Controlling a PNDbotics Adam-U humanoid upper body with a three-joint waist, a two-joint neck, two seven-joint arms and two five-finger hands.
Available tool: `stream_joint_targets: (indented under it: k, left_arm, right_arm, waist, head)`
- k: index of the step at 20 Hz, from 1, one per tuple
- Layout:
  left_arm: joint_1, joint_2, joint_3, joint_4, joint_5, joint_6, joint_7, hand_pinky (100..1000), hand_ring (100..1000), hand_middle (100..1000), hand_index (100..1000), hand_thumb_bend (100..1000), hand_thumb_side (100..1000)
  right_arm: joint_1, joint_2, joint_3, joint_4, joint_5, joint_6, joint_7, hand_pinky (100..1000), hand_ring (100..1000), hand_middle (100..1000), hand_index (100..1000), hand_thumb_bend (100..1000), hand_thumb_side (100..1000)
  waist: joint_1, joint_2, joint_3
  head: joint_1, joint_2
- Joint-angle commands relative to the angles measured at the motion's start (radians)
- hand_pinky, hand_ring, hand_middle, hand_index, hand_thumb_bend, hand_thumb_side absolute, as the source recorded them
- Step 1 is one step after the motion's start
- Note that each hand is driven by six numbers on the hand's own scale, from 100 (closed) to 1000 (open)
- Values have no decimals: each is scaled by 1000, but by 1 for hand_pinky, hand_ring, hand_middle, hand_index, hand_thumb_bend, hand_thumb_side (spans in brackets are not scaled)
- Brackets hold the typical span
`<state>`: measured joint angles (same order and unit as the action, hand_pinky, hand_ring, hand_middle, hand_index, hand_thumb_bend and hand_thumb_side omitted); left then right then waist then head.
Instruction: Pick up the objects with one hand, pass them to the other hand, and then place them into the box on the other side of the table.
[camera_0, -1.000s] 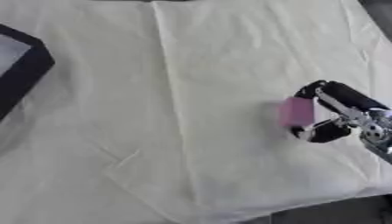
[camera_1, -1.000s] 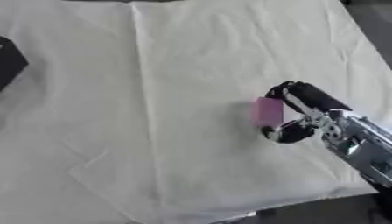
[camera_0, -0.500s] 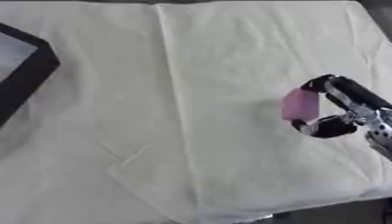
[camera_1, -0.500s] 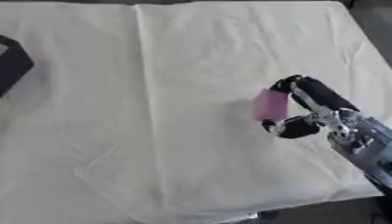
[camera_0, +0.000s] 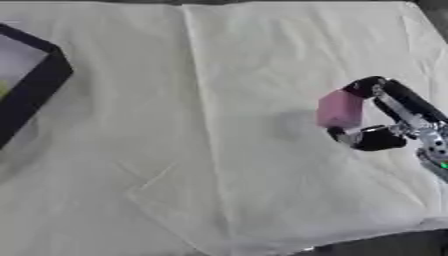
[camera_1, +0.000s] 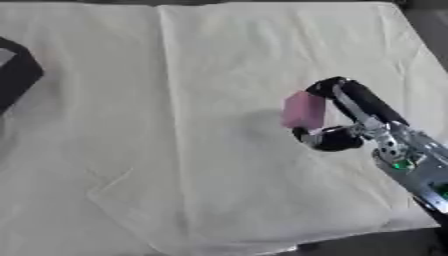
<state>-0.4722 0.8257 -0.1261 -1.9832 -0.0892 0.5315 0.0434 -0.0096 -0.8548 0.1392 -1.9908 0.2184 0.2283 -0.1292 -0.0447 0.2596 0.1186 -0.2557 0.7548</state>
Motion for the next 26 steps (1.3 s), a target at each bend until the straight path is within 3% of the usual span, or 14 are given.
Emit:
stream_joint_targets:
  k: [1, 6, 15, 18, 26]
  left_arm:
    - [-16, 30, 21, -17, 11, -15, 12, 899, 655, 715, 660, 654, 263]
    - [-48, 25, 11, -17, 28, -98, 14, 896, 654, 715, 660, 648, 267]
    - [-107, 17, -15, -17, 58, -235, -8, 885, 654, 713, 660, 641, 271]
    - [-134, 8, -27, -17, 66, -278, -21, 880, 655, 712, 661, 638, 274]
    - [-221, -35, -77, -17, 70, -357, -88, 867, 659, 711, 666, 638, 277]
  right_arm:
    - [-32, 4, 7, -9, -33, 2, -51, 776, 694, 555, 541, 394, 100]
    - [-101, 53, 41, -9, -62, 15, -109, 769, 687, 555, 538, 396, 100]
    - [-171, 114, 91, -9, -85, 40, -151, 759, 684, 553, 535, 424, 100]
    - [-190, 127, 103, -9, -94, 44, -159, 757, 683, 553, 534, 396, 100]
    - [-239, 162, 140, -9, -117, 46, -164, 754, 684, 552, 532, 398, 100]
  waist:
    - [3, -27, 2]
    - [5, -32, 9]
    - [5, -43, 18]
    - [5, -47, 22]
    - [6, -60, 29]
  head:
    - [3, 1]
    - [7, 6]
    - [23, 13]
    - [26, 15]
    - [34, 15]
